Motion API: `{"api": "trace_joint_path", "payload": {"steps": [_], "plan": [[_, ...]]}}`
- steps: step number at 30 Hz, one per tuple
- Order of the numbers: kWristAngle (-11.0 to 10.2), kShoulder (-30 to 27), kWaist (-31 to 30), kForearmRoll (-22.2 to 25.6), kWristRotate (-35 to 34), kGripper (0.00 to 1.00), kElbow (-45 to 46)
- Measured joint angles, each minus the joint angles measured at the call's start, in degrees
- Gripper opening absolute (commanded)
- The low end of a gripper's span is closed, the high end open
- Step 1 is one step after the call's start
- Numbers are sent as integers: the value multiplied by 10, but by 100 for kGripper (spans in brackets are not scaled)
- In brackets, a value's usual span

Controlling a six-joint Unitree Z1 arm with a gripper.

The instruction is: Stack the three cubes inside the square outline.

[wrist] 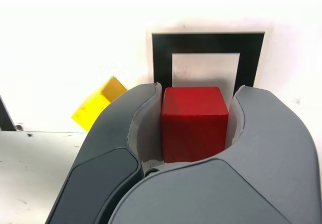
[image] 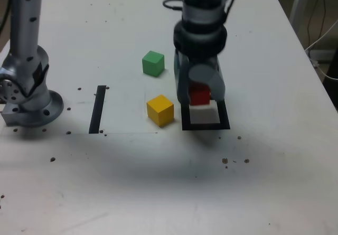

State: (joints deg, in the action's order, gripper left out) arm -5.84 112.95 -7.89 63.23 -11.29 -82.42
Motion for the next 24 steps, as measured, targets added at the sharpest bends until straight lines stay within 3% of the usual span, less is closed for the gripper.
{"api": "trace_joint_path", "payload": {"steps": [14,24], "plan": [[-1,47,-8,-11,-3,28,-10],[-1,51,-1,-25,-3,49,-3]]}}
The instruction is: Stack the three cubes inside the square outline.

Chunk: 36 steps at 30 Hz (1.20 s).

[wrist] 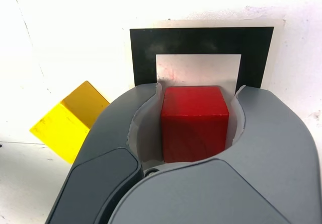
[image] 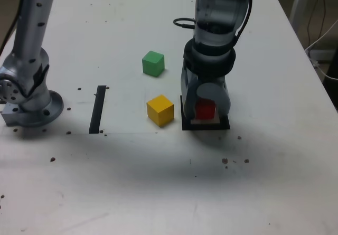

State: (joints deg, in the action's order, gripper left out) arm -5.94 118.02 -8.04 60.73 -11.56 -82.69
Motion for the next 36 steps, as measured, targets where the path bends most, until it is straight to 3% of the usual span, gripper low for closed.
{"api": "trace_joint_path", "payload": {"steps": [11,19,29,36], "plan": [[-1,7,10,-1,14,72,5],[-11,-13,10,-1,18,99,12],[-16,-39,10,7,18,100,28],[-20,-109,10,32,18,100,58]]}}
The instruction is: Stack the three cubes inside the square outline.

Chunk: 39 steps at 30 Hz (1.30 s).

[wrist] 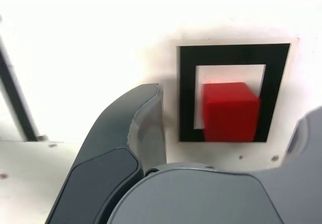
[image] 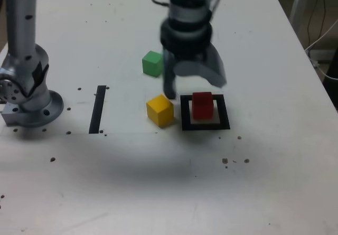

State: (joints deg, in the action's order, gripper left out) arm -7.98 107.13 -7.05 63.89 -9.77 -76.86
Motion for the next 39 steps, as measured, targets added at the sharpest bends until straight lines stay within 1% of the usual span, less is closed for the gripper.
{"api": "trace_joint_path", "payload": {"steps": [3,6,9,12,14,16,19,21,23,26,28,30,39], "plan": [[-4,-18,0,16,0,99,0],[-9,-47,2,48,-8,100,0],[-9,-71,5,75,-30,100,6],[0,-76,5,90,-69,100,24],[18,-78,6,92,-107,99,43],[39,-78,6,82,-143,99,64],[76,-70,6,46,-185,99,88],[99,-59,6,22,-201,98,99],[117,-53,6,9,-212,98,104],[135,-47,6,-11,-224,98,111],[141,-41,6,-22,-229,98,113],[143,-35,8,-28,-231,97,115],[139,-7,22,-56,-232,93,138]]}}
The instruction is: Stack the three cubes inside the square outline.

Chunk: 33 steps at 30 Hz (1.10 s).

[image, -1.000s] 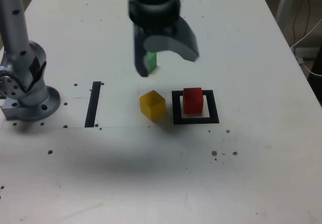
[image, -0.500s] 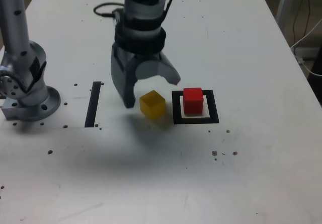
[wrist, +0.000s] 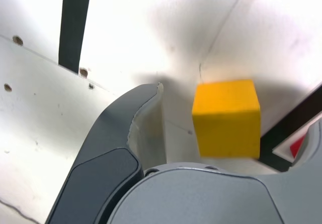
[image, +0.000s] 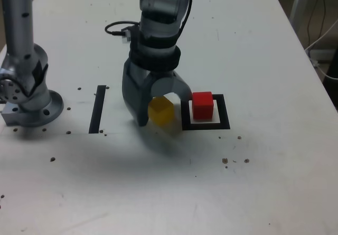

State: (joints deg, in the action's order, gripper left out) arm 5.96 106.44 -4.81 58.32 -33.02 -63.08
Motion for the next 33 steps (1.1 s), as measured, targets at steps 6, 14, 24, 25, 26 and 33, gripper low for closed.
{"api": "trace_joint_path", "payload": {"steps": [6,14,24,25,26,33], "plan": [[-3,15,13,-14,4,87,7],[-1,26,22,-25,13,63,4],[-1,26,22,-30,13,39,-6],[-1,26,22,-30,13,37,-7],[-1,26,22,-30,13,36,-7],[-7,26,22,-31,17,26,-11]]}}
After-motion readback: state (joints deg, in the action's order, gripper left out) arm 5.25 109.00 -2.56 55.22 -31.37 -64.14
